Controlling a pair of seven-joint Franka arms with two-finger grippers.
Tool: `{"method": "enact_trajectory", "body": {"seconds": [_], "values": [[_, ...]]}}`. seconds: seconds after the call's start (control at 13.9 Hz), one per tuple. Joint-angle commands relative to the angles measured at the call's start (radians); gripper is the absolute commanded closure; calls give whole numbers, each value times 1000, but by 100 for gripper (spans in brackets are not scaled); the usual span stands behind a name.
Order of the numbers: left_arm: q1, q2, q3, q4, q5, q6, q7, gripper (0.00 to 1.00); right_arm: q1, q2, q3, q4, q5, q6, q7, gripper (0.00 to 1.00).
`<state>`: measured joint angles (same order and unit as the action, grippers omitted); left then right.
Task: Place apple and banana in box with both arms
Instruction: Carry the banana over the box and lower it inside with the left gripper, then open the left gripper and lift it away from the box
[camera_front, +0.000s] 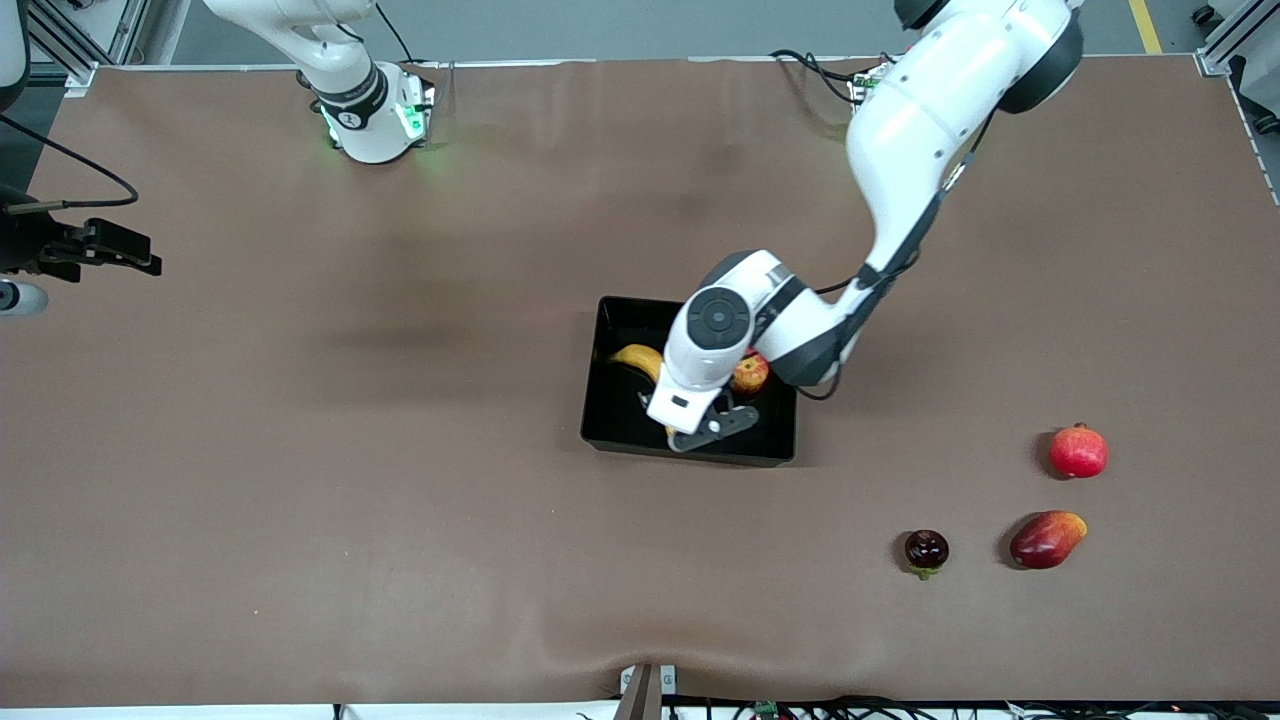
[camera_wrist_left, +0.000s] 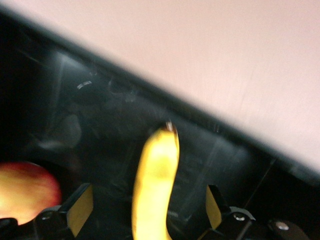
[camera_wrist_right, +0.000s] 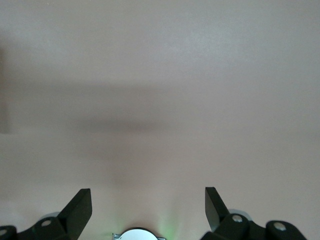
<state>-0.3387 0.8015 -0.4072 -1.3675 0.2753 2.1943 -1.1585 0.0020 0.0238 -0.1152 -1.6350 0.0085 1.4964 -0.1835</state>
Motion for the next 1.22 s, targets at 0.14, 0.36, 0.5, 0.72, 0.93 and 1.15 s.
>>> {"method": "enact_trajectory", "body": {"seconds": [0.14, 0.36, 0.5, 0.72, 0.93, 1.15], "values": [[163, -298, -5, -36, 2, -204, 75, 0, 13, -8, -7, 7, 10, -7, -10, 0], [260, -427, -7, -35, 1, -359, 187, 0, 13, -7, -7, 7, 10, -5, -10, 0], [317, -504, -10, -33, -11, -436, 287, 0, 29, -7, -7, 6, 8, -2, -8, 0], [439, -587, -10, -33, -126, -531, 477, 0, 30, -7, -9, 6, 8, -2, -8, 0], [533, -651, -7, -39, -137, -635, 687, 0, 30, -7, -8, 6, 8, -1, -8, 0], [581, -708, 1, -59, -171, -683, 798, 0, 30, -7, -9, 9, 8, 1, -8, 0]]}}
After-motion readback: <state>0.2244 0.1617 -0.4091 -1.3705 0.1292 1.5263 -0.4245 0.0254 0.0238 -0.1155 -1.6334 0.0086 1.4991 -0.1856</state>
